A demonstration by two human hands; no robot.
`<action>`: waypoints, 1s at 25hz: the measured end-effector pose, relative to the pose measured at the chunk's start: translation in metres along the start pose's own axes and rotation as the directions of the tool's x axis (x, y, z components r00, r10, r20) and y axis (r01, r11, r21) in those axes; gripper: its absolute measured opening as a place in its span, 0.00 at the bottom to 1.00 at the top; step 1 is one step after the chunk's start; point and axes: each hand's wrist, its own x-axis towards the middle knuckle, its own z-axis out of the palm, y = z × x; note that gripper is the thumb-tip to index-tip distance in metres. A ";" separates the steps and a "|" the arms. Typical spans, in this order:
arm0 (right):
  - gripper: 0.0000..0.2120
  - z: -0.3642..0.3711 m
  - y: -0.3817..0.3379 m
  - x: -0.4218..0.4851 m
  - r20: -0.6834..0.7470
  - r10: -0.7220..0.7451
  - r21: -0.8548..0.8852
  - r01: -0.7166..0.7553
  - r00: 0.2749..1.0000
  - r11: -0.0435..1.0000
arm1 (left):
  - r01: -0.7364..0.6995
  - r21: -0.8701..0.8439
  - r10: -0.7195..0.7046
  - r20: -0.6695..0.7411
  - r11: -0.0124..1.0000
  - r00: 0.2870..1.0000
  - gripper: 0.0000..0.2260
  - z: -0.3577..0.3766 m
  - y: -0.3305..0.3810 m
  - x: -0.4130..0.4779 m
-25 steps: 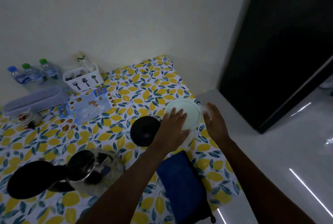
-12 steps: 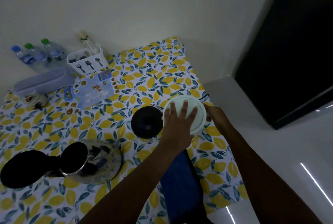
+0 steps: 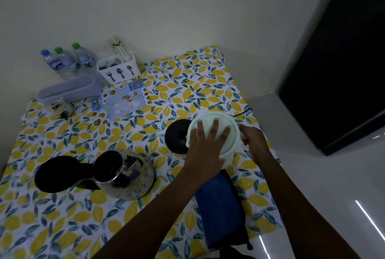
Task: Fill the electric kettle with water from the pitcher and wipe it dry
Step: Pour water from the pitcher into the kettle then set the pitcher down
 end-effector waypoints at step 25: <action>0.17 0.226 -0.164 -0.101 0.503 -0.357 -0.612 0.616 0.787 0.496 | 0.420 -0.438 -0.549 -0.223 0.795 0.806 0.43 -0.048 -0.113 -0.132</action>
